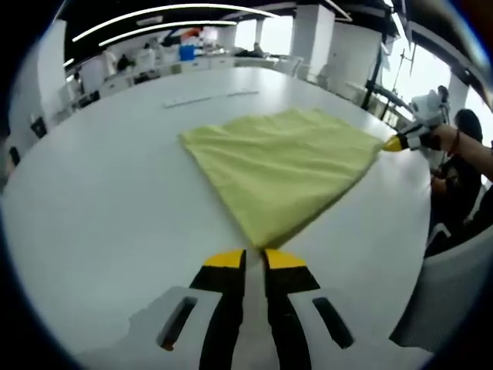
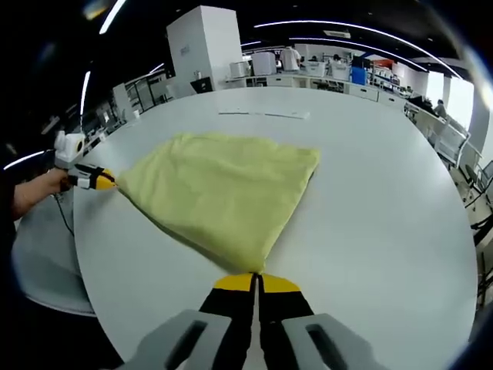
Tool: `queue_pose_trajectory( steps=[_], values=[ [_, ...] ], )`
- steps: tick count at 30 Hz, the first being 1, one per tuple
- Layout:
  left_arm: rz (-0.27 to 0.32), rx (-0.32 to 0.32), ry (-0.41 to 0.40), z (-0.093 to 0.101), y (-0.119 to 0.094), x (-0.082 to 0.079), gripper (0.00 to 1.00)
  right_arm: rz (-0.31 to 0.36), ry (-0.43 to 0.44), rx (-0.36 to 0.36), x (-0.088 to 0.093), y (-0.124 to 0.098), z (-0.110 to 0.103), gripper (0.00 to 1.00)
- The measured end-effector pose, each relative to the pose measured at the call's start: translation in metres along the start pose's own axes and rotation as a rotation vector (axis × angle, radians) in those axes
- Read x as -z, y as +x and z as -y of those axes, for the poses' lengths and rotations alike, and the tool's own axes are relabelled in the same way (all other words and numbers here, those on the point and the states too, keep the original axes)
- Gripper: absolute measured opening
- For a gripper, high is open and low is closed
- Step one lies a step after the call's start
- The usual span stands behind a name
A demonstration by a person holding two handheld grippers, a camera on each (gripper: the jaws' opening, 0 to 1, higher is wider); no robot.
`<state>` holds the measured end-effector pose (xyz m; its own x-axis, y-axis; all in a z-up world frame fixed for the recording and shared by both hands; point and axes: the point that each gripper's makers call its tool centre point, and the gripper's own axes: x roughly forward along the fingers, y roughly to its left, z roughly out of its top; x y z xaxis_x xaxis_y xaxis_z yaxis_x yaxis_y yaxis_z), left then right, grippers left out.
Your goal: Fold the garment on the visible template until the final outline fits inside the template.
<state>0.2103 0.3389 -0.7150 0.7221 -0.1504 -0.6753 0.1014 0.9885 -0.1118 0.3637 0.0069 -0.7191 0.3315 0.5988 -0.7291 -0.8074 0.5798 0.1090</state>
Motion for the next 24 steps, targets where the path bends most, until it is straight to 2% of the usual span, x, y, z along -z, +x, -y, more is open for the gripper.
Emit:
queue_pose_trajectory(
  steps=[4,9,12,17,24],
  values=[
    [0.058,-0.011,-0.076,-0.003,-0.008,-0.012,0.23,0.035,0.032,0.022,-0.010,-0.004,0.003,0.20],
    [0.089,-0.033,-0.101,-0.007,-0.018,-0.022,0.41,0.092,0.078,0.005,-0.026,-0.010,-0.002,0.51],
    [0.108,-0.037,-0.116,-0.007,-0.023,-0.027,0.51,0.105,0.072,-0.006,-0.033,-0.015,-0.007,0.57],
    [0.135,-0.043,-0.115,-0.005,-0.030,-0.035,0.61,0.125,0.057,-0.023,-0.043,-0.023,-0.016,0.64],
    [0.147,-0.034,-0.098,0.005,-0.043,-0.042,0.74,0.167,0.056,-0.031,-0.057,-0.035,-0.024,0.84]
  ],
)
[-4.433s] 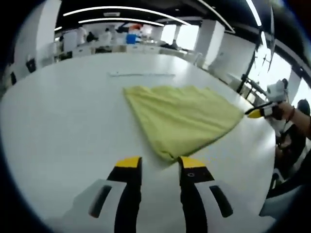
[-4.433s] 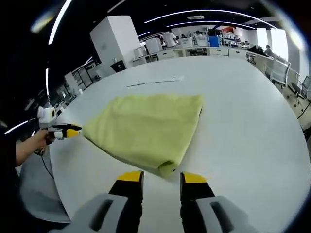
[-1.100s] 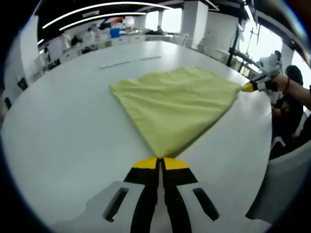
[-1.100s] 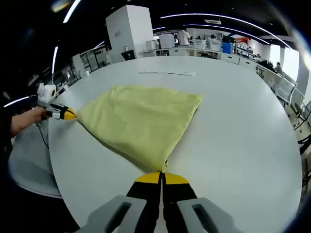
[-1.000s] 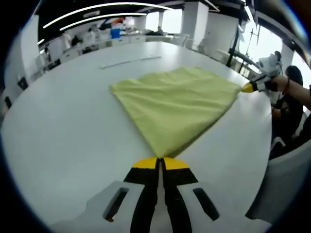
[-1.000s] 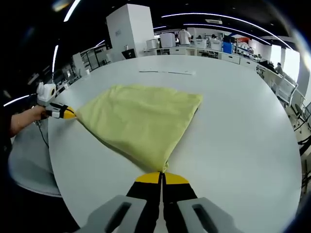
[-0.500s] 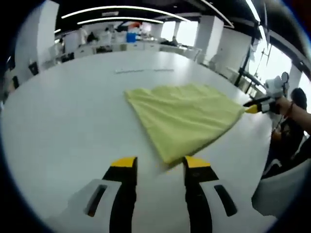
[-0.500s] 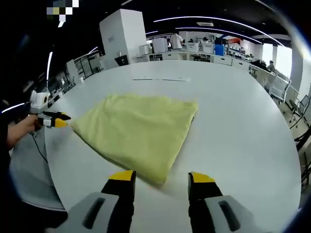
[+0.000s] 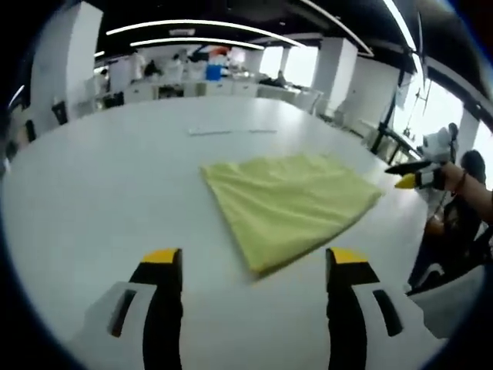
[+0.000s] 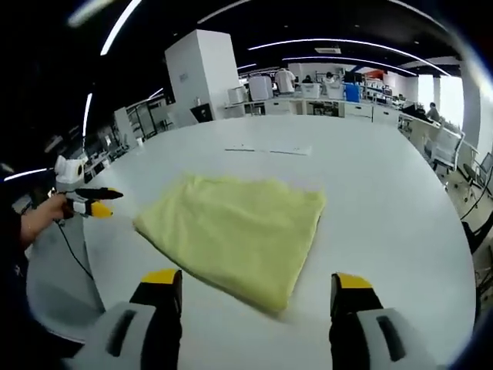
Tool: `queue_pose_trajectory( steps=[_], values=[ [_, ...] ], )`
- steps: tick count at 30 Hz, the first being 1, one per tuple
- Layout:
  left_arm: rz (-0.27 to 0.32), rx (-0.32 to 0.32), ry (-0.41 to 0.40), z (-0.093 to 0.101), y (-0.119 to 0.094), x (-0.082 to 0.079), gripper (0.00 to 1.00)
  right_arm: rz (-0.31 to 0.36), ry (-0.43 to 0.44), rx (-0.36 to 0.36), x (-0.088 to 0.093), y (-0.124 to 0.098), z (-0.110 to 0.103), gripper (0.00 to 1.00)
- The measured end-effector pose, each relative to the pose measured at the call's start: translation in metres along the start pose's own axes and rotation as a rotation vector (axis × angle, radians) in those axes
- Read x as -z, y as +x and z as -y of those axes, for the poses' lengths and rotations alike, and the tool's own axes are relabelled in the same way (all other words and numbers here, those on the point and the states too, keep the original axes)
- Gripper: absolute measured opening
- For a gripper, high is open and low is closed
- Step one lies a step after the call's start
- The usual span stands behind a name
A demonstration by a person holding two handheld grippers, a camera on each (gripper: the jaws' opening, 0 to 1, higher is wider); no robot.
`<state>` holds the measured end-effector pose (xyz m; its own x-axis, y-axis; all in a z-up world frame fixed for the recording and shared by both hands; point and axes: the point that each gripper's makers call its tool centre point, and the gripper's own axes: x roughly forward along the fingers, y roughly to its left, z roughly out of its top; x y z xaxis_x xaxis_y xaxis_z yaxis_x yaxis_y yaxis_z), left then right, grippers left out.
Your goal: Fold the garment on the visible template until the final outline fits inside the template.
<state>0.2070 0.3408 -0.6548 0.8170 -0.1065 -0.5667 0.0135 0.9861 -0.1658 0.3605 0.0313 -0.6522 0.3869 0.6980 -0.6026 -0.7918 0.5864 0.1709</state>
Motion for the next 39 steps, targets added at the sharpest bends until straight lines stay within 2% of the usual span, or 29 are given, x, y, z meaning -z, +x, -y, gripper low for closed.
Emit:
queue_pose_trajectory(
  steps=[8,19,24,34,39],
  values=[
    [0.038,0.011,-0.001,0.012,-0.017,-0.012,0.88,0.039,-0.003,-0.014,-0.017,-0.019,-0.014,0.93],
    [0.040,0.013,0.012,0.027,-0.034,-0.012,0.96,0.065,-0.028,-0.026,-0.026,-0.040,-0.032,0.99],
    [0.031,0.024,0.007,0.034,-0.038,-0.007,0.99,0.057,-0.029,-0.039,-0.020,-0.047,-0.039,0.99],
    [0.041,0.007,0.014,0.040,-0.047,-0.004,0.99,0.052,-0.055,-0.009,-0.002,-0.060,-0.042,0.99],
    [0.045,-0.007,0.034,0.043,-0.049,-0.005,0.99,0.095,-0.058,0.021,0.000,-0.070,-0.040,0.99]
  ],
)
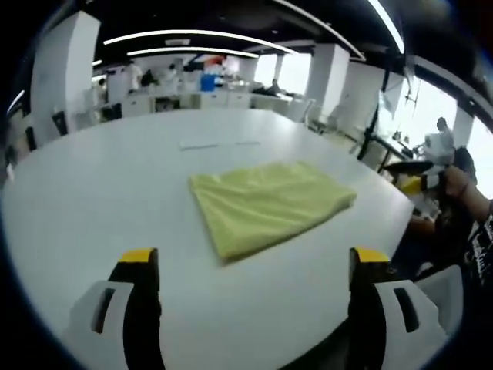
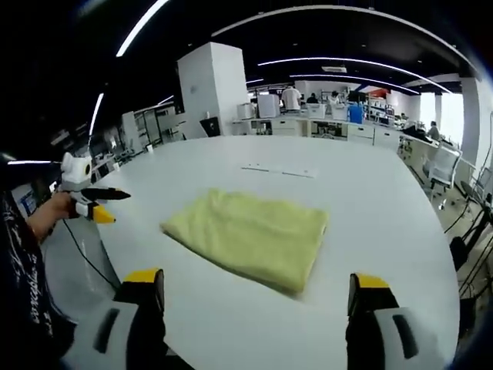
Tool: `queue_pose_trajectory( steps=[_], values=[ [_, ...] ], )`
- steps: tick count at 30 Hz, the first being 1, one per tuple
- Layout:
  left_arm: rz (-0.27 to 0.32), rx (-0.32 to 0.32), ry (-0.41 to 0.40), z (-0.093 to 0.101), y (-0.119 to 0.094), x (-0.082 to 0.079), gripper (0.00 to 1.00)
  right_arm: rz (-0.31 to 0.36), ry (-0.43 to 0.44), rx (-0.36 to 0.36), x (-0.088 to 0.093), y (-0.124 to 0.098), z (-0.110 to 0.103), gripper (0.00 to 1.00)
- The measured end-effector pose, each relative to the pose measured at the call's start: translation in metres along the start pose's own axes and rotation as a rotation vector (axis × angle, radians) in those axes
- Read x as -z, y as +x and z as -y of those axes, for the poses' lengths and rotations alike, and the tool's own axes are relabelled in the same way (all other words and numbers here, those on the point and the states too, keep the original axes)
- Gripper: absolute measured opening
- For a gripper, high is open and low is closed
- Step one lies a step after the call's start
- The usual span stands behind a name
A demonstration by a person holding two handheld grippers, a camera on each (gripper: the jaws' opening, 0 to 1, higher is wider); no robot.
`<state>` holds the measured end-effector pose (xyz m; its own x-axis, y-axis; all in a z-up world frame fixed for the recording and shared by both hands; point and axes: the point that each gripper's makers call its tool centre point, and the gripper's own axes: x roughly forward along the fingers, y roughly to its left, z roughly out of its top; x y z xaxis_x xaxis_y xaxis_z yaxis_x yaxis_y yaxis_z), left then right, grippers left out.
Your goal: Fold the garment on the visible template until the final outline fits inside the template.
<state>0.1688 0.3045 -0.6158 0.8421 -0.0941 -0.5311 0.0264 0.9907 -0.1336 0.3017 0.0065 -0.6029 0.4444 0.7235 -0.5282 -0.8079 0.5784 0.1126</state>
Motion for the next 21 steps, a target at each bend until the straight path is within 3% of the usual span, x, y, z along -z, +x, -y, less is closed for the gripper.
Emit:
queue_pose_trajectory(
  steps=[6,21],
  values=[
    [-0.001,-0.021,0.020,0.003,-0.003,0.000,0.99,0.022,-0.002,0.028,0.000,-0.005,0.004,0.99],
    [-0.007,-0.028,0.017,0.011,-0.006,0.004,0.99,-0.014,-0.026,0.025,0.012,-0.007,0.003,0.99]
  ],
)
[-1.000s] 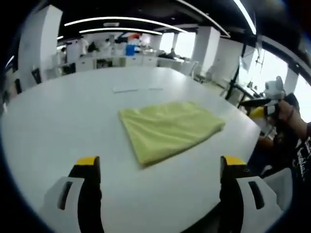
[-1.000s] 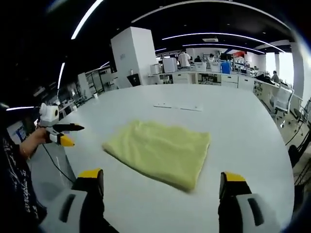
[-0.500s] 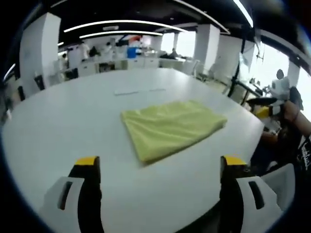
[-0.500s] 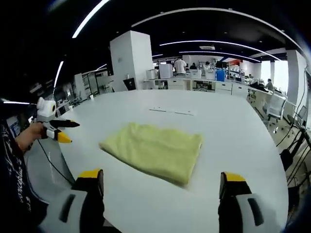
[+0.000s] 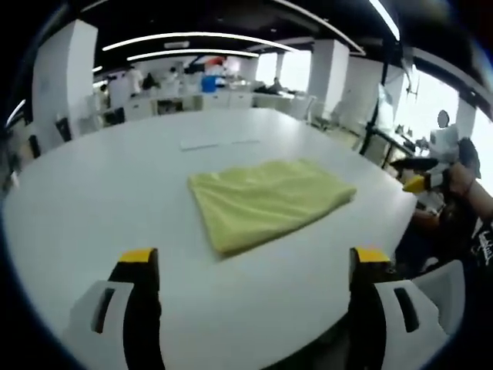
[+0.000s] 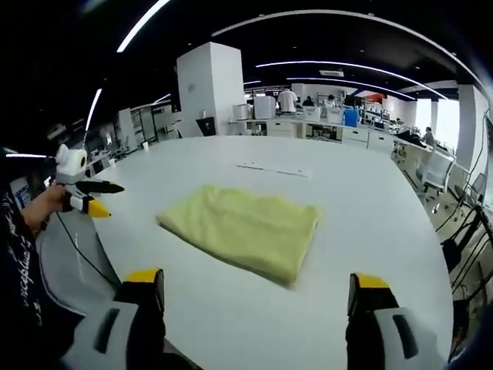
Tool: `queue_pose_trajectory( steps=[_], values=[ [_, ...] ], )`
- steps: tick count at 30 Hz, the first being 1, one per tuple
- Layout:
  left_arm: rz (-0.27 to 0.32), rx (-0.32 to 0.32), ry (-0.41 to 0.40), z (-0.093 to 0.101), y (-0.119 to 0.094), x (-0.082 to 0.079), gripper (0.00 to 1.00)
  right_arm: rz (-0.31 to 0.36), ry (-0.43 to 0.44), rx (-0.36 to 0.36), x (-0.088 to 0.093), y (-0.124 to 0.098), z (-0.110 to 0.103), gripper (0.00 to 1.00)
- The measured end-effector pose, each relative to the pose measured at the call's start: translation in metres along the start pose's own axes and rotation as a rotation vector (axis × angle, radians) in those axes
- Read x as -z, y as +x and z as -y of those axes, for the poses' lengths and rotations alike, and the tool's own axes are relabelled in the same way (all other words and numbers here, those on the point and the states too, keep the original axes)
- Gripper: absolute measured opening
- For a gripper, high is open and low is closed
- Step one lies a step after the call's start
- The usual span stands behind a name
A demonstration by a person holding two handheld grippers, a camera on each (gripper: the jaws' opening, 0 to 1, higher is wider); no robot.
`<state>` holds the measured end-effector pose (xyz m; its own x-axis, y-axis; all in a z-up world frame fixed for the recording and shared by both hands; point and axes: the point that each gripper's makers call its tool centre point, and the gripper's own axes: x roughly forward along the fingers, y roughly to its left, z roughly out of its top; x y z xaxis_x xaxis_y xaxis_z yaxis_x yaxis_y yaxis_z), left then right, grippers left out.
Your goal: Fold the garment on the visible template until the final outline fits inside the template.
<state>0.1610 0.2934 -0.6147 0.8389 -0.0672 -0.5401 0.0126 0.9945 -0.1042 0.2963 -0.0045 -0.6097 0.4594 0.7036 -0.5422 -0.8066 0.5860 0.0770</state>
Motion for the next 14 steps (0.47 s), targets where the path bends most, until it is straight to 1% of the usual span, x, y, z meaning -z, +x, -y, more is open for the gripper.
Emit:
queue_pose_trajectory(
  steps=[4,8,14],
  values=[
    [-0.007,0.000,0.001,0.0005,0.0002,0.0025,0.99,0.007,0.000,-0.006,-0.0021,0.0010,-0.0023,0.99],
    [-0.015,-0.005,0.003,0.0003,-0.0006,0.0044,0.99,0.000,-0.005,-0.008,-0.0029,0.0035,-0.0031,0.99],
    [-0.004,-0.010,-0.004,-0.0023,-0.0019,0.0030,0.99,-0.001,-0.011,-0.015,-0.0047,0.0065,-0.0051,0.99]
  ],
)
